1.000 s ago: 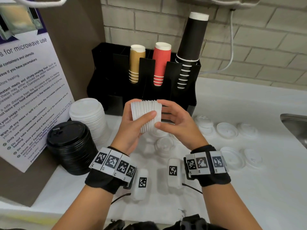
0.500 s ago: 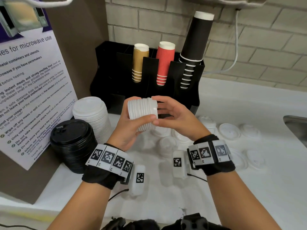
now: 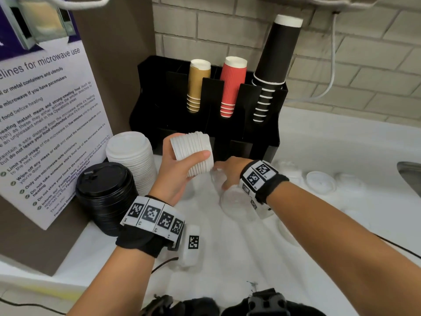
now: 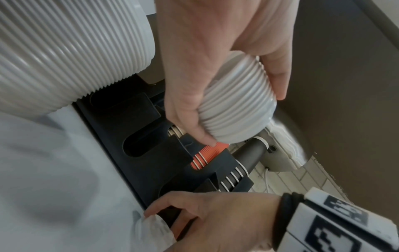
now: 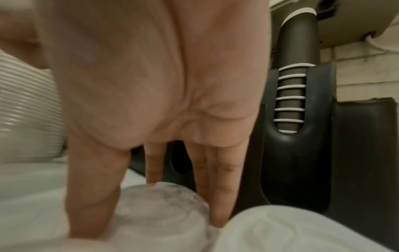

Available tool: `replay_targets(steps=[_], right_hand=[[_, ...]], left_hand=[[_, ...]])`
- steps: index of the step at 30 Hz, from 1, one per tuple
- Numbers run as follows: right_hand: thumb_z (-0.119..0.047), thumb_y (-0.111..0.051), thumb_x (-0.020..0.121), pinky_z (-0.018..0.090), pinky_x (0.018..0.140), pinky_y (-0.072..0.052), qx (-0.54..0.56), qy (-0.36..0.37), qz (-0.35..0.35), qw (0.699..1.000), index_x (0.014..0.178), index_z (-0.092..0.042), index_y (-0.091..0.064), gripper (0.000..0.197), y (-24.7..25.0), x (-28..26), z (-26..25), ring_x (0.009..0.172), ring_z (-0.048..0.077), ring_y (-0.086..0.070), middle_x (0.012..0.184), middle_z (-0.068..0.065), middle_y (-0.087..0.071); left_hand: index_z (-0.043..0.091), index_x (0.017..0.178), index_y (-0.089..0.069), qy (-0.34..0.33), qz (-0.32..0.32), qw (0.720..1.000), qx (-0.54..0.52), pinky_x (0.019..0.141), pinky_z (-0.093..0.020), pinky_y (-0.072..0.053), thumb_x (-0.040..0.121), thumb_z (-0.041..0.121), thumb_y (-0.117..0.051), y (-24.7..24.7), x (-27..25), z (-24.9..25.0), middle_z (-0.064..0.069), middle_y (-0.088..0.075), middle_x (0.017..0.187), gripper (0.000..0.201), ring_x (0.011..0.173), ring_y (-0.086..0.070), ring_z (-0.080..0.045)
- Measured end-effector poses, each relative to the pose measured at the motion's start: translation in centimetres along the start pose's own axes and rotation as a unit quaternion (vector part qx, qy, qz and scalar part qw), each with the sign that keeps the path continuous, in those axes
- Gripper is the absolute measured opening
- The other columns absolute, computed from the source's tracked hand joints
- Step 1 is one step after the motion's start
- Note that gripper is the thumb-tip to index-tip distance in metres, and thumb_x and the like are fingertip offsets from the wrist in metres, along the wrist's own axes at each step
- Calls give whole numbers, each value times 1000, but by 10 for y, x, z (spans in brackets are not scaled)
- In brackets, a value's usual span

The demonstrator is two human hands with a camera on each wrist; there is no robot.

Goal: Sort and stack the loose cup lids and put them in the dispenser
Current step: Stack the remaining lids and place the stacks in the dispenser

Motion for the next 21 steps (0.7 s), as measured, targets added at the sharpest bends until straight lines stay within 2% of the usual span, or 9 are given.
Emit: replay_targets(steps=[3, 5, 7, 9, 10, 12, 14, 16, 21], right_hand=[[-34, -69, 83, 35, 82, -51, 86, 23, 59, 994, 137, -29, -40, 62, 5, -6, 13, 99, 24, -57, 121, 10, -54], [-35, -68, 83, 39, 90, -52, 214, 49, 123, 968, 130, -30, -45, 53, 10, -19, 24, 102, 22, -58, 118, 5, -56], [-33, -67, 85, 36, 86, -56, 409, 82, 154, 896, 124, -31, -49, 44, 10, -34, 28, 97, 19, -63, 109, 4, -61], [-33, -65, 85, 31, 76, -58, 573, 112, 167, 795, 119, -32, -54, 35, 5, -52, 25, 87, 19, -69, 105, 7, -65], [-33, -64, 84, 30, 73, -57, 621, 125, 177, 753, 117, -33, -56, 34, 1, -60, 23, 86, 20, -69, 105, 10, -67], [-32, -61, 83, 29, 73, -55, 668, 151, 205, 699, 117, -34, -57, 35, -10, -73, 16, 93, 25, -68, 108, 14, -65], [-28, -62, 83, 31, 79, -56, 678, 172, 234, 676, 121, -34, -57, 38, -19, -80, 8, 102, 25, -65, 111, 13, -64], [-26, -64, 83, 34, 84, -56, 675, 183, 257, 666, 123, -34, -56, 41, -25, -83, 2, 106, 22, -64, 114, 9, -64], [-26, -66, 82, 39, 90, -54, 668, 175, 279, 667, 126, -34, -56, 46, -25, -91, 4, 107, 23, -64, 120, 10, -63]], left_hand=[[33, 113, -45, 1, 3, 1000, -5, 67, -24, -55, 58, 20, -77, 3, 1, 0, 4, -53, 118, 65, 113, -55, -16], [33, 112, -45, 1, 1, 1000, -8, 66, -24, -55, 57, 20, -77, 4, 2, 0, 4, -54, 117, 64, 112, -56, -16], [33, 111, -46, 4, -4, 1000, -6, 65, -23, -54, 57, 21, -77, 2, 2, -1, 5, -54, 116, 64, 110, -56, -15], [34, 112, -46, 8, -10, 1000, -1, 66, -23, -54, 56, 22, -77, -1, 2, -2, 5, -53, 116, 65, 109, -55, -15], [35, 112, -46, 11, -12, 1000, 1, 67, -24, -54, 56, 24, -77, -3, 2, -4, 5, -54, 116, 65, 109, -55, -14], [35, 112, -46, 15, -17, 1000, 2, 70, -27, -54, 55, 24, -80, -6, 3, -6, 6, -55, 115, 67, 110, -56, -15], [34, 113, -46, 20, -24, 1000, 6, 72, -28, -54, 59, 19, -87, -10, 4, -10, 4, -55, 116, 69, 112, -57, -17], [32, 115, -46, 21, -32, 999, 13, 72, -27, -54, 62, 18, -82, -14, 5, -13, 3, -55, 117, 66, 113, -57, -18], [32, 117, -46, 37, -60, 997, 31, 76, -32, -54, 63, 20, -77, -21, 4, -15, -1, -53, 124, 63, 118, -55, -22]])
Point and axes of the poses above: each hand's wrist, its own x-axis towards the middle knuckle, its own y-axis out of the back of the hand, z = x × y, the point moved 1 cm from there along x, towards the middle knuckle
